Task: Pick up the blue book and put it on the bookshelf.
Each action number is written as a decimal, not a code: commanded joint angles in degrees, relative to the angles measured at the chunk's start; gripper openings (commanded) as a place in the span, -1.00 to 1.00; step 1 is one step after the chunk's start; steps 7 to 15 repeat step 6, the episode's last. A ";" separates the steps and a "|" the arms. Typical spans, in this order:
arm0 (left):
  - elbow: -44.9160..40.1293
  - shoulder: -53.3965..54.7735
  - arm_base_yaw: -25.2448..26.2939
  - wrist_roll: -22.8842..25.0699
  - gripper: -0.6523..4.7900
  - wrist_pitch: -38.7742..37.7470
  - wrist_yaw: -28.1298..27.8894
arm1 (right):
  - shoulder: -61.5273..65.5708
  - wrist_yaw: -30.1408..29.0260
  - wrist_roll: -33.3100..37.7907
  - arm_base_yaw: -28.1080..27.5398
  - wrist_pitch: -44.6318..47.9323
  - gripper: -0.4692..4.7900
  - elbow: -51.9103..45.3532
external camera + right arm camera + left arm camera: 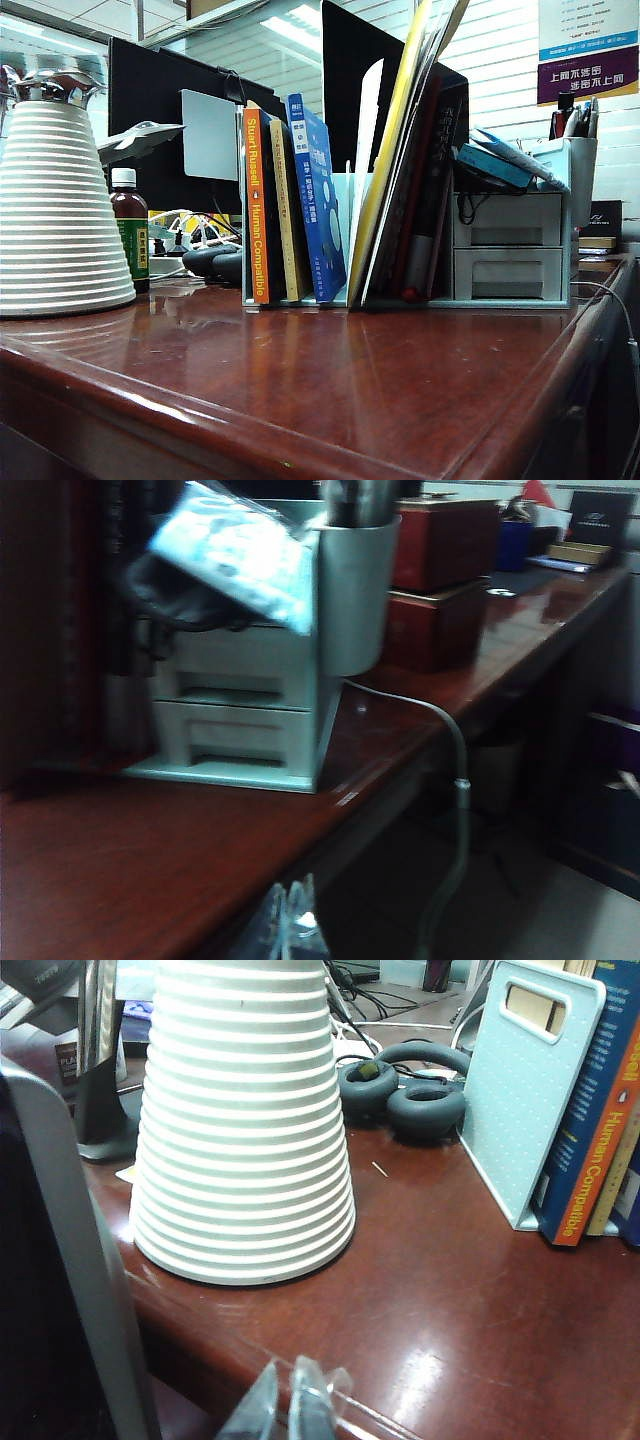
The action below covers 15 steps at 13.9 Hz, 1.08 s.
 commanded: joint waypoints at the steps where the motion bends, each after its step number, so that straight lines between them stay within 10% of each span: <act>1: -0.04 0.04 0.04 0.04 -0.66 0.48 0.02 | -0.04 -0.33 0.02 -1.05 1.01 -0.81 -0.07; 15: -0.04 0.04 0.04 0.04 -0.66 0.48 0.02 | -0.04 -0.22 0.02 -1.05 1.03 -0.81 -0.07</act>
